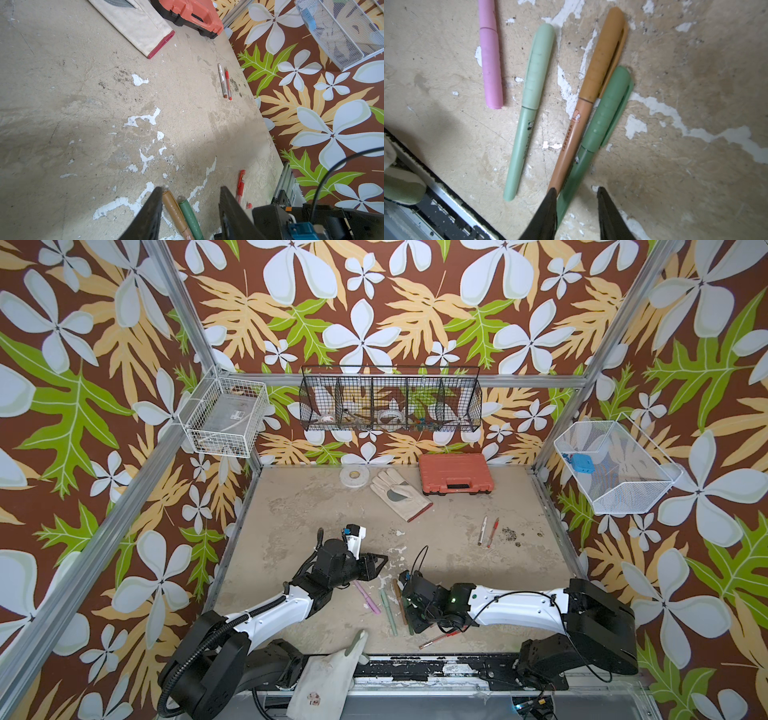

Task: Remove pen caps from pens
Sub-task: Pick up the pen from the bottom-center of the table.

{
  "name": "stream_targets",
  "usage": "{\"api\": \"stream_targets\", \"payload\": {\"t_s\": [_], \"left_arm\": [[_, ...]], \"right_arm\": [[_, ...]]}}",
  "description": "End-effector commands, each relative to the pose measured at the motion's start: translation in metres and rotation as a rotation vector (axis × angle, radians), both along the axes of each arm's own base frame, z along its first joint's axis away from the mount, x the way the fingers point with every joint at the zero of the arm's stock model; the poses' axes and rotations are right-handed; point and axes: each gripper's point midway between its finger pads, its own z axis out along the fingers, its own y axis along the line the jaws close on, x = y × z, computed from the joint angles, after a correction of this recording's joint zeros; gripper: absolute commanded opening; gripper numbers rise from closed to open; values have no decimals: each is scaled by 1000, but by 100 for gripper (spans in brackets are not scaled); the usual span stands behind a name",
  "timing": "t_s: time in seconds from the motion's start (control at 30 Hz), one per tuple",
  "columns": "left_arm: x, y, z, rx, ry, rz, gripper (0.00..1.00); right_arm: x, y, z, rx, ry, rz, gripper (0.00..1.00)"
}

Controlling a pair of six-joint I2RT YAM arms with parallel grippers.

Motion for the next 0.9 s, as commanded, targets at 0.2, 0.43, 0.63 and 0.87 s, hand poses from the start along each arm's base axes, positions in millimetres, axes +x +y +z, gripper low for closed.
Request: {"api": "stream_targets", "payload": {"t_s": [0.2,0.43,0.63,0.87], "left_arm": [[1,-1,-2,10,3,-7,47],[2,-3,-4,15,9,-12,46],[2,-3,-5,18,12,-14,46],[3,-1,-6,28,10,-3,46]], "right_arm": [[4,-1,-7,-40,-20,13,29],[5,-6,-12,-65,-27,11,28],[9,-13,-16,-108,-50,1,24],[17,-28,-20,-183,-99,-24,21]]}}
